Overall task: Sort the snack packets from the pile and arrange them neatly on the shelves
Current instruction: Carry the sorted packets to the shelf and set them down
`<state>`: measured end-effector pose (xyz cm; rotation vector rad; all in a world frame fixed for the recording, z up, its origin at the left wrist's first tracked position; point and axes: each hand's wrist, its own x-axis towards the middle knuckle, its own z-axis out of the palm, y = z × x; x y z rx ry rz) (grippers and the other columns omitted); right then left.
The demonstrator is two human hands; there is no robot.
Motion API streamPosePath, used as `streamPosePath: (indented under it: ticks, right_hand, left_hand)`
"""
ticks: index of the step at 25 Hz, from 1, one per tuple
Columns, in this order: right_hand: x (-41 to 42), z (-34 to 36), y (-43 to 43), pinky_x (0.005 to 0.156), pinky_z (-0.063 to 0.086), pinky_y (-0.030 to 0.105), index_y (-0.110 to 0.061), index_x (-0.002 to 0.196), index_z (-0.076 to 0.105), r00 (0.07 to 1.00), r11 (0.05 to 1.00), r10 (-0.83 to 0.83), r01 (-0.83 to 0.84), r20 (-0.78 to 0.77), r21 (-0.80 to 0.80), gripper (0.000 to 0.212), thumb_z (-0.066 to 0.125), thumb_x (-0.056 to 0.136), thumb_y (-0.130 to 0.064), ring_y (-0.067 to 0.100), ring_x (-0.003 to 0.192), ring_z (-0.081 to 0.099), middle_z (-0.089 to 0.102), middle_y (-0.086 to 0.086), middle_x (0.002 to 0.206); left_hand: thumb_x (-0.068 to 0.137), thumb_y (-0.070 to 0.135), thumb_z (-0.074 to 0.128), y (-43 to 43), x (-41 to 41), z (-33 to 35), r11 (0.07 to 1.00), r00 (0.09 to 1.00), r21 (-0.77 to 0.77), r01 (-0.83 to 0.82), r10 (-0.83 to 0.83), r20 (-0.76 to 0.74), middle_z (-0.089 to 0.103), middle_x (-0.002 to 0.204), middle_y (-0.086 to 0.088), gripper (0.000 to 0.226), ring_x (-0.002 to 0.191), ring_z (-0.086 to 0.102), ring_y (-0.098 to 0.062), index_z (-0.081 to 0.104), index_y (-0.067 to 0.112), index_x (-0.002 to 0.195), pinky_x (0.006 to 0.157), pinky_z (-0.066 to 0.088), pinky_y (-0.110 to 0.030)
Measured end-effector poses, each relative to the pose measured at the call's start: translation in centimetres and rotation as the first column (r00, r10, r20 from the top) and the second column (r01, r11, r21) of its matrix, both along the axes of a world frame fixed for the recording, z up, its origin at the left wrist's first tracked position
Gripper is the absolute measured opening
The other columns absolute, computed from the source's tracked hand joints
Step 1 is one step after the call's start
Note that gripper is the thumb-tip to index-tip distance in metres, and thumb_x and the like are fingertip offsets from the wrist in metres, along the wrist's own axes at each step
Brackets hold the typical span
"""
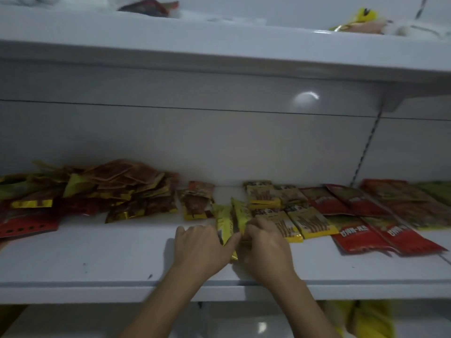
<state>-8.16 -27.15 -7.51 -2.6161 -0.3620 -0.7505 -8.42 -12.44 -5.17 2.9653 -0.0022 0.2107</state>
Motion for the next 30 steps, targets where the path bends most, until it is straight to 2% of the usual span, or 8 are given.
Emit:
streamPosePath:
  ticks: [4, 6, 10, 14, 18, 21, 27, 30]
  right_hand:
    - [-1.2, 0.3, -1.1, 0.077, 0.046, 0.026, -0.016, 0.071, 0.068, 0.998, 0.997, 0.013, -0.008, -0.069, 0.072, 0.028, 0.059, 0.081, -0.041, 0.017, 0.096, 0.055, 0.063, -0.002, 0.103]
    - [-0.9, 0.9, -1.3, 0.078, 0.043, 0.026, -0.016, 0.08, 0.071, 0.996, 0.987, 0.0, 0.014, -0.088, 0.162, 0.029, 0.056, 0.086, -0.041, 0.016, 0.101, 0.054, 0.062, -0.001, 0.107]
    - [-0.3, 1.2, -0.5, 0.079, 0.044, 0.029, -0.022, 0.113, 0.066, 0.976, 0.989, -0.045, 0.073, -0.213, 0.126, 0.027, 0.055, 0.092, -0.035, 0.021, 0.108, 0.053, 0.056, 0.001, 0.117]
    - [-0.2, 1.2, 0.9, 0.08, 0.044, 0.03, -0.023, 0.123, 0.057, 0.949, 0.993, -0.083, 0.104, -0.303, 0.055, 0.035, 0.058, 0.09, -0.034, 0.026, 0.112, 0.051, 0.049, 0.005, 0.123]
    - [-0.1, 1.4, 2.1, 0.072, 0.04, 0.031, -0.024, 0.121, 0.059, 0.912, 0.993, -0.102, 0.116, -0.398, 0.011, 0.031, 0.057, 0.09, -0.028, 0.034, 0.105, 0.055, 0.048, 0.009, 0.12]
    - [0.2, 1.7, 2.4, 0.075, 0.043, 0.03, -0.027, 0.118, 0.066, 0.91, 0.987, -0.091, 0.136, -0.405, 0.084, 0.029, 0.056, 0.091, -0.022, 0.031, 0.104, 0.056, 0.052, 0.008, 0.118]
    - [-0.9, 3.0, 2.3, 0.085, 0.039, 0.021, -0.03, 0.121, 0.067, 0.945, 0.936, -0.18, 0.25, -0.272, 0.249, 0.037, 0.061, 0.087, -0.014, 0.02, 0.117, 0.052, 0.051, 0.002, 0.131]
    - [-1.8, 4.1, 1.5, 0.093, 0.041, 0.023, -0.031, 0.116, 0.07, 0.942, 0.881, -0.303, 0.334, -0.144, 0.335, 0.027, 0.062, 0.091, -0.022, 0.016, 0.127, 0.046, 0.049, 0.0, 0.137]
  left_hand:
    - [0.087, 0.074, 0.032, -0.7, -0.3, 0.6, 0.996, 0.997, -0.09, 0.002, 0.005, 0.075, 0.059, 0.121, -0.003, 0.065, 0.111, 0.056, -0.024, 0.052, 0.025, 0.125, 0.094, 0.042, -0.04]
    - [0.09, 0.068, 0.04, -0.9, 0.0, 1.1, 0.983, 0.996, -0.182, 0.036, -0.022, 0.081, 0.055, 0.126, -0.003, 0.058, 0.113, 0.056, -0.025, 0.047, 0.031, 0.133, 0.089, 0.047, -0.038]
    - [0.09, 0.065, 0.045, -1.3, 0.7, 1.5, 0.993, 0.999, -0.11, 0.041, -0.041, 0.0, 0.062, 0.121, 0.0, 0.05, 0.11, 0.059, -0.023, 0.049, 0.03, 0.126, 0.081, 0.049, -0.035]
    - [0.092, 0.056, 0.048, -1.3, 2.0, 2.1, 0.999, 0.993, 0.012, 0.048, -0.047, -0.104, 0.061, 0.124, -0.004, 0.058, 0.113, 0.059, -0.026, 0.035, 0.02, 0.135, 0.074, 0.041, -0.031]
    - [0.087, 0.051, 0.057, -0.6, 2.8, 2.2, 0.995, 0.987, -0.087, 0.051, -0.064, -0.151, 0.058, 0.129, -0.009, 0.068, 0.115, 0.058, -0.029, 0.035, 0.011, 0.138, 0.074, 0.043, -0.031]
    - [0.086, 0.051, 0.058, 0.7, 3.1, 2.1, 0.974, 0.988, -0.212, 0.077, -0.103, -0.116, 0.061, 0.121, -0.013, 0.058, 0.107, 0.06, -0.033, 0.045, 0.011, 0.126, 0.077, 0.05, -0.034]
    - [0.089, 0.039, 0.059, 2.2, 4.5, 3.3, 0.793, 0.971, -0.574, 0.206, -0.236, 0.023, 0.064, 0.084, -0.002, 0.028, 0.076, 0.058, -0.025, 0.051, 0.018, 0.105, 0.061, 0.042, -0.031]
    - [0.091, 0.029, 0.057, 1.7, 5.3, 3.8, 0.602, 0.932, -0.75, 0.274, -0.36, 0.051, 0.067, 0.091, 0.002, 0.023, 0.08, 0.063, -0.019, 0.05, 0.027, 0.113, 0.068, 0.047, -0.03]
